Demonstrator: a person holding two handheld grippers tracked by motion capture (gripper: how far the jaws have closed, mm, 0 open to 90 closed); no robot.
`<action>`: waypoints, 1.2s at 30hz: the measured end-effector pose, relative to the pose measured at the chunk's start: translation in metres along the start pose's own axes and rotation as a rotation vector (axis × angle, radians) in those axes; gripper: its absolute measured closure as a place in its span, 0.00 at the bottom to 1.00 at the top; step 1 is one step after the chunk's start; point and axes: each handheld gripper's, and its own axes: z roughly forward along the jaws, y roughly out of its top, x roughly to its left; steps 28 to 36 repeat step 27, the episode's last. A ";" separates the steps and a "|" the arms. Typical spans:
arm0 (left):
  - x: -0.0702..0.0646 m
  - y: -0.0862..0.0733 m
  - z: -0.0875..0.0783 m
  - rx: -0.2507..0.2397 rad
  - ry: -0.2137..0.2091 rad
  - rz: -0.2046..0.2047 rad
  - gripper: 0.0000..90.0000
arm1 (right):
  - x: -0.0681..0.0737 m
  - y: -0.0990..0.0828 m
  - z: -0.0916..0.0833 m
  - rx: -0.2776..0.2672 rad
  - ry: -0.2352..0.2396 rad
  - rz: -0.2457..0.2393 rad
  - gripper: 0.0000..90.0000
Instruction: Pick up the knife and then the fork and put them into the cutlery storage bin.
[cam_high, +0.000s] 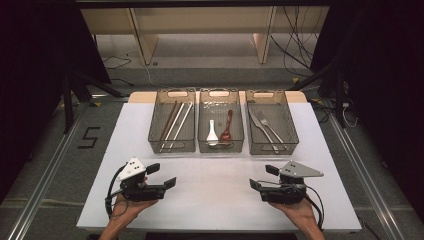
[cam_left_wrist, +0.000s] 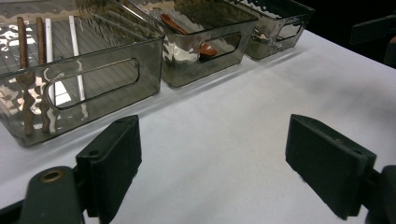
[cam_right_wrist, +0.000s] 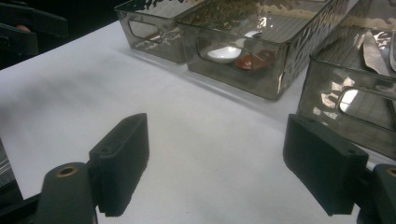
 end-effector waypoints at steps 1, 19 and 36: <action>0.000 0.000 0.000 -0.001 0.000 0.000 0.20 | 0.000 -0.001 -0.001 0.000 -0.001 0.003 0.26; -0.001 0.000 0.001 -0.004 -0.005 0.001 0.19 | 0.001 -0.004 -0.002 -0.016 -0.010 0.000 0.24; -0.001 0.000 0.001 -0.001 -0.004 0.001 0.19 | -0.001 -0.005 -0.001 -0.010 -0.015 -0.007 0.24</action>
